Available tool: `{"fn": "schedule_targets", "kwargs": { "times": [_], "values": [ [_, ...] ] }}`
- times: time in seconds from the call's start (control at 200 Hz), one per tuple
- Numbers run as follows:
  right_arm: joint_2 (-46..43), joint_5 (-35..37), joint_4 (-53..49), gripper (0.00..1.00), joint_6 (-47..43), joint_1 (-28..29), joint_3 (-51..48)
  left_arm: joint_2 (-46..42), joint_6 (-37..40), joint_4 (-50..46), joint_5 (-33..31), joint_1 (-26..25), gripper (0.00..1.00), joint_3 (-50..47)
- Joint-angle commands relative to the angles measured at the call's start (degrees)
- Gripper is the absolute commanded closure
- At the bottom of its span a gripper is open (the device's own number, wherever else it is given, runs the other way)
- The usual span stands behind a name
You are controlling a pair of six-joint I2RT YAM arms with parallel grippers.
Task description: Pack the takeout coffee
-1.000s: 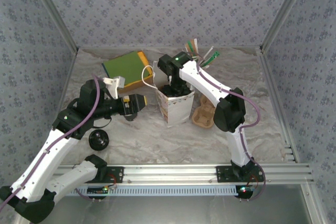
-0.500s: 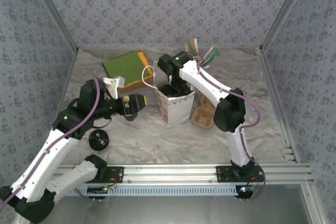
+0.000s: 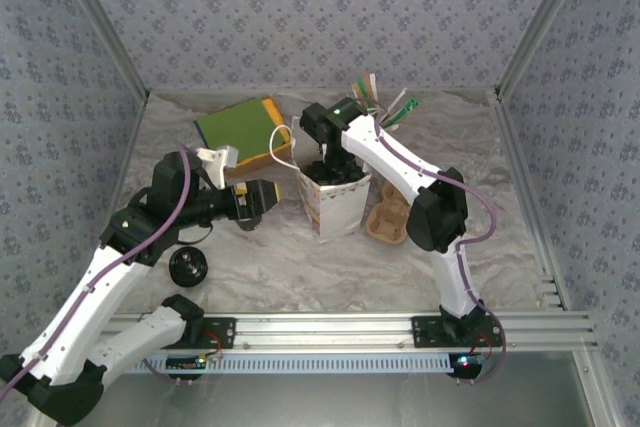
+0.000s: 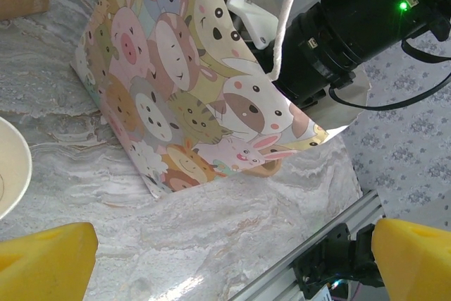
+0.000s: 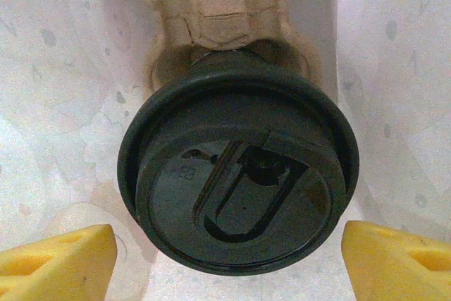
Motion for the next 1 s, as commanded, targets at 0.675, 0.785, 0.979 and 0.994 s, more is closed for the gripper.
{"fn": "schedule_targets", "kwargs": {
  "times": [0.675, 0.785, 0.979, 0.994],
  "values": [
    [-3.5, 1.21, -2.76, 0.15, 1.74, 0.39, 2.43, -0.79, -0.04, 0.29, -0.79, -0.32, 0.0, -0.72],
    [-3.77, 1.44, -3.03, 0.17, 1.85, 0.46, 3.12, -0.92, -0.15, 0.51, -0.84, -0.26, 0.0, -0.98],
    [-4.29, 1.4, -2.82, 0.29, 2.23, 0.58, 3.49, -1.3, -0.41, 0.41, -0.86, -0.26, 0.0, -1.11],
    [-4.37, 1.4, -2.78, 0.3, 2.28, 0.6, 3.46, -1.26, -0.4, 0.43, -0.8, -0.25, 0.0, -1.08]
  ]
}}
